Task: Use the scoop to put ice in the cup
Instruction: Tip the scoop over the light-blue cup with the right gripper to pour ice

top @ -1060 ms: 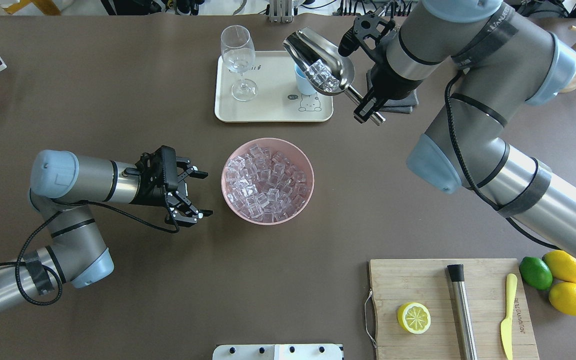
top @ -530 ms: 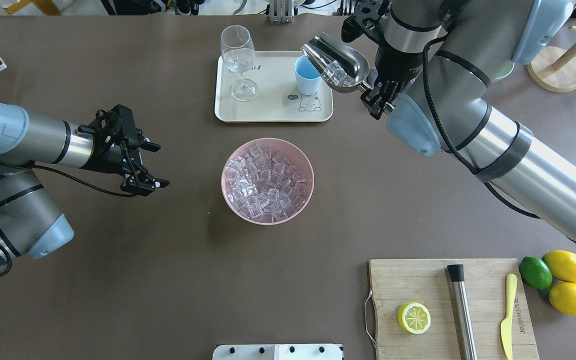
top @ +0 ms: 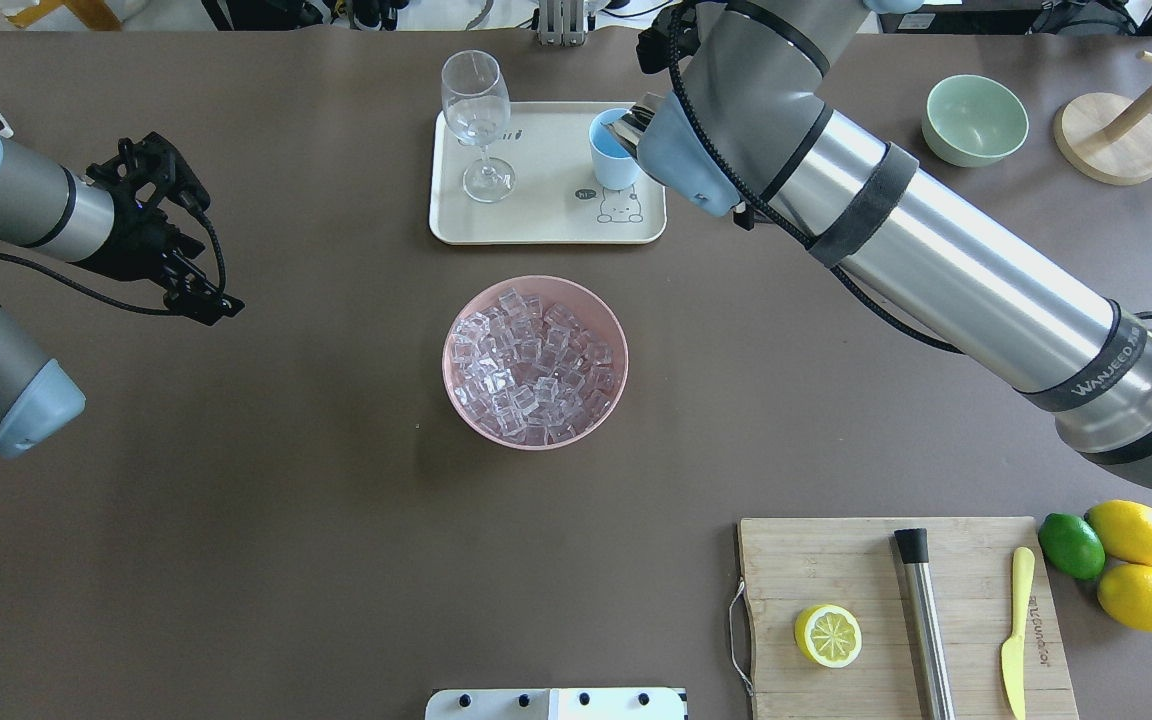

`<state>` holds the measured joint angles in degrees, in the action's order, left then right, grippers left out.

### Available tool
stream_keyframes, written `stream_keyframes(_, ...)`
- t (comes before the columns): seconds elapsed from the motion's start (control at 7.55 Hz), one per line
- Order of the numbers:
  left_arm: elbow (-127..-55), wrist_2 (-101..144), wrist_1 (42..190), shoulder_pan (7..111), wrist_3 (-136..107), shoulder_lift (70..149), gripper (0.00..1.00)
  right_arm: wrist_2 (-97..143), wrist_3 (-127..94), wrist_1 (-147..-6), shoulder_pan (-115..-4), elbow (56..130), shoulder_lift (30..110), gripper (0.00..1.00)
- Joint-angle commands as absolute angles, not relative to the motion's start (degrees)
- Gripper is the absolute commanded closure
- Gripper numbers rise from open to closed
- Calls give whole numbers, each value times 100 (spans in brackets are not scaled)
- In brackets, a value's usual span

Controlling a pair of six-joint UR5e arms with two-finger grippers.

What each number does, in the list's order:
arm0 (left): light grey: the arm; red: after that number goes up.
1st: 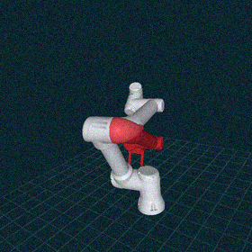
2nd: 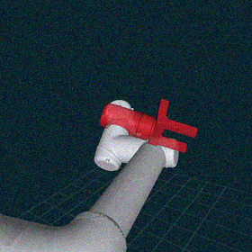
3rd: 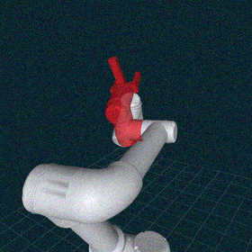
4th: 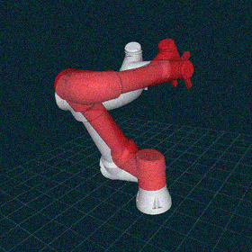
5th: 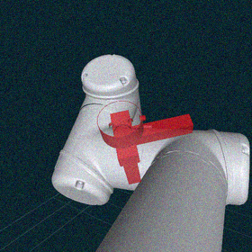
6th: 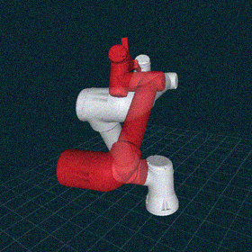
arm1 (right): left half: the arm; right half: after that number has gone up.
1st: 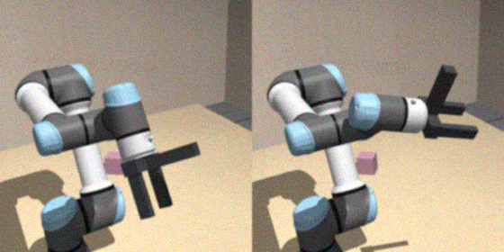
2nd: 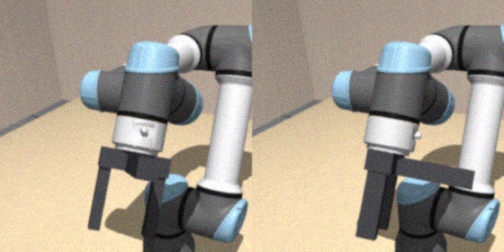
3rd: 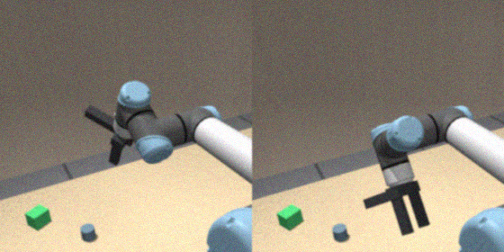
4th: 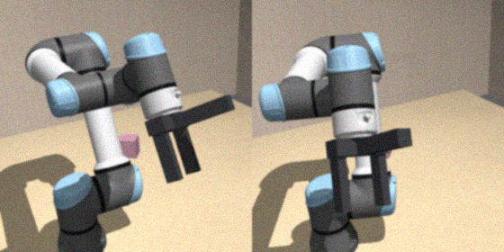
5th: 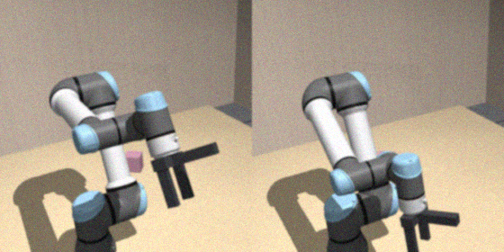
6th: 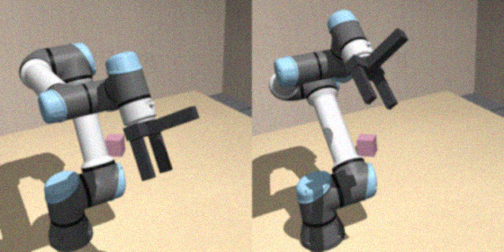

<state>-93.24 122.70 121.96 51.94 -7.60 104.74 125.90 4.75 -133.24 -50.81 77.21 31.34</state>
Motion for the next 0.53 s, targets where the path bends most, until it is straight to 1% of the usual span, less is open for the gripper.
stream_keyframes(0.0, -9299, 12235, 10813, 5501, -765, 10485, 2, 12472, 554, -13553, -5080, 6911, 2805, 100)
stream_keyframes(0.26, -9325, 12216, 10697, 5930, -773, 10424, 2, 12402, 554, -13544, -5089, 6322, 2498, 100)
stream_keyframes(0.4, -9369, 12626, 10731, 6124, -773, 10137, 2, 12367, 649, -13544, -5089, 5971, 2322, 100)
